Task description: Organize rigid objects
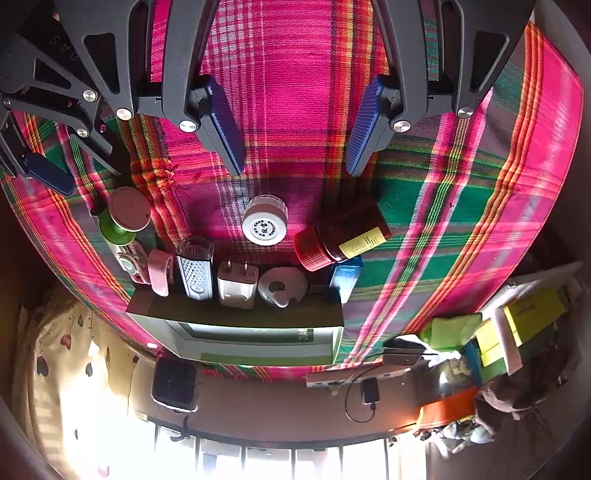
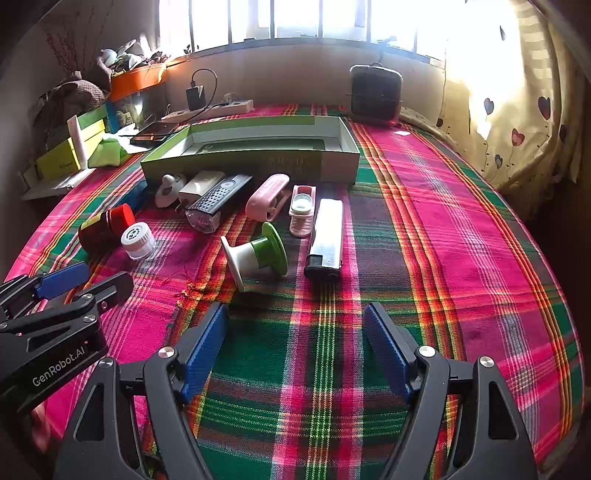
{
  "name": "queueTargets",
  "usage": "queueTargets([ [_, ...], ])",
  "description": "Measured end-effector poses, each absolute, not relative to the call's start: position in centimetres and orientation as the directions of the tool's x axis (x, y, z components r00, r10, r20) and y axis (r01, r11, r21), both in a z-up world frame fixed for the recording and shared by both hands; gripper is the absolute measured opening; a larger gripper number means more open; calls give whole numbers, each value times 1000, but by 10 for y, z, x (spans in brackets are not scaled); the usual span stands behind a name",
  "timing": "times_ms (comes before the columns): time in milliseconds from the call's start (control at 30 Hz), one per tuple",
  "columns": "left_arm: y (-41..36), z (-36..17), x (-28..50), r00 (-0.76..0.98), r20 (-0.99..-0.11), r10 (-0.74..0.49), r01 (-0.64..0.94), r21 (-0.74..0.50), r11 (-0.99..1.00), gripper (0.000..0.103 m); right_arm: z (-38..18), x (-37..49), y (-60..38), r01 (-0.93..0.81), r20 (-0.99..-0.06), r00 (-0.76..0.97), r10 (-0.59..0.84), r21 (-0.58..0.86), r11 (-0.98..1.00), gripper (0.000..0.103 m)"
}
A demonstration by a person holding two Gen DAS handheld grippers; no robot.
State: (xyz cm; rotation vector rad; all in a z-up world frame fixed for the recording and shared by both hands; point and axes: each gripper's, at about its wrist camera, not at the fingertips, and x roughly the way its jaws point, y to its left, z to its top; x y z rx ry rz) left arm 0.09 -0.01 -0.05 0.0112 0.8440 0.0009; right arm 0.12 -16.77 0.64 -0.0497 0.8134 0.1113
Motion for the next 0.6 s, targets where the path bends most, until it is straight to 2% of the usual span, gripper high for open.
queueTargets([
  [600, 0, 0, 2, 664, -748, 4, 4, 9, 1000, 56, 7, 1, -167, -117, -725, 685, 79, -2, 993, 76],
])
